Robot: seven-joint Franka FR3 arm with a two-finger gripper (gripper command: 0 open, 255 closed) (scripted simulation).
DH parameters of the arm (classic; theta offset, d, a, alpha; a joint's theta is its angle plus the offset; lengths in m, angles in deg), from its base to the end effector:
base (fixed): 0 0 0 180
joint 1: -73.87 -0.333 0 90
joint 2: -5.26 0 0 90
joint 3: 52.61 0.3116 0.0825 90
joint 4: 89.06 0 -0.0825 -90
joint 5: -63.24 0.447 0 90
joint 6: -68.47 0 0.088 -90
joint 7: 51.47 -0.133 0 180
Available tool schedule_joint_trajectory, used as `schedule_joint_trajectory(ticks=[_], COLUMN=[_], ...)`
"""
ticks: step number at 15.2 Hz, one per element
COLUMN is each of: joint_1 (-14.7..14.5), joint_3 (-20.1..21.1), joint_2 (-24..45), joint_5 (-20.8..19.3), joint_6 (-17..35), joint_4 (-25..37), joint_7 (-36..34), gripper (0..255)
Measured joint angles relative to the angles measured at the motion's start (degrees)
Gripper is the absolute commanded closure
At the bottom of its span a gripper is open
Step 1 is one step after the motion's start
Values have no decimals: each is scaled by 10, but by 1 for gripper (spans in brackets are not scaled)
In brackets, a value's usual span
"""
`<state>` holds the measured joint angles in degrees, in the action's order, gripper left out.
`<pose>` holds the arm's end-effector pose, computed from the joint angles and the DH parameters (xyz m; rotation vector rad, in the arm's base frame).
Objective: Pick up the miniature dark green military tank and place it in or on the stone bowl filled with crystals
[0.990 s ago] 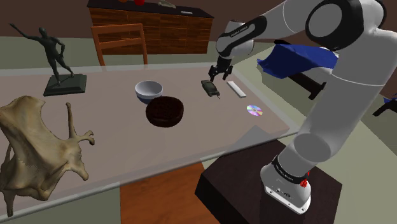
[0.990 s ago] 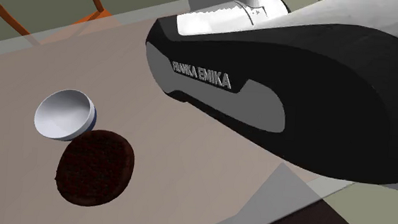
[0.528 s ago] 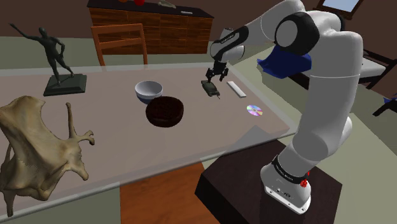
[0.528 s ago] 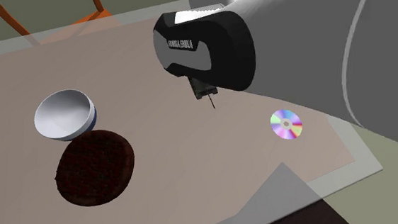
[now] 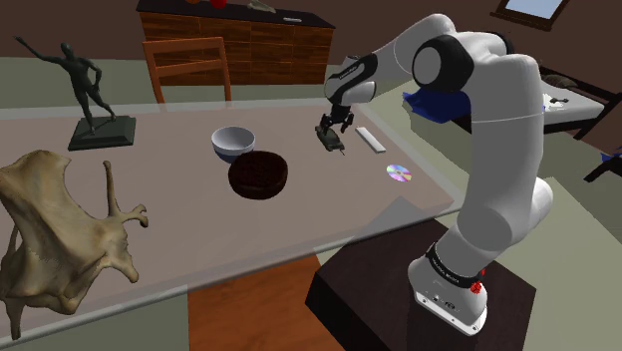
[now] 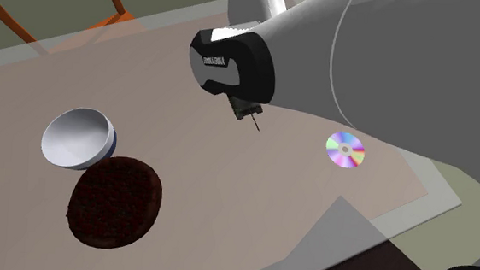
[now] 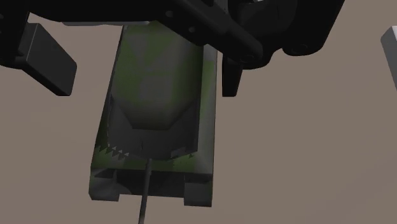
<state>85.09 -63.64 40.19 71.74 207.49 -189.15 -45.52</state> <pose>0.6691 -0.2641 0.1639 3.0636 -0.5482 0.1248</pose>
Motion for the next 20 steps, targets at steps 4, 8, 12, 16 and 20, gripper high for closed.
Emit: schedule_joint_trajectory(ticks=[4, 8, 12, 16, 20], joint_1=[3, 3, 3, 3, 2], joint_3=[3, 3, 3, 3, 2], joint_2=[16, 17, 17, 17, 14], joint_5=[3, 3, 4, 4, 3], joint_6=[11, 12, 12, 12, 10], joint_4=[6, 6, 6, 6, 4], joint_7=[2, 3, 3, 3, 2], gripper=[0, 0, 255, 255, 255])
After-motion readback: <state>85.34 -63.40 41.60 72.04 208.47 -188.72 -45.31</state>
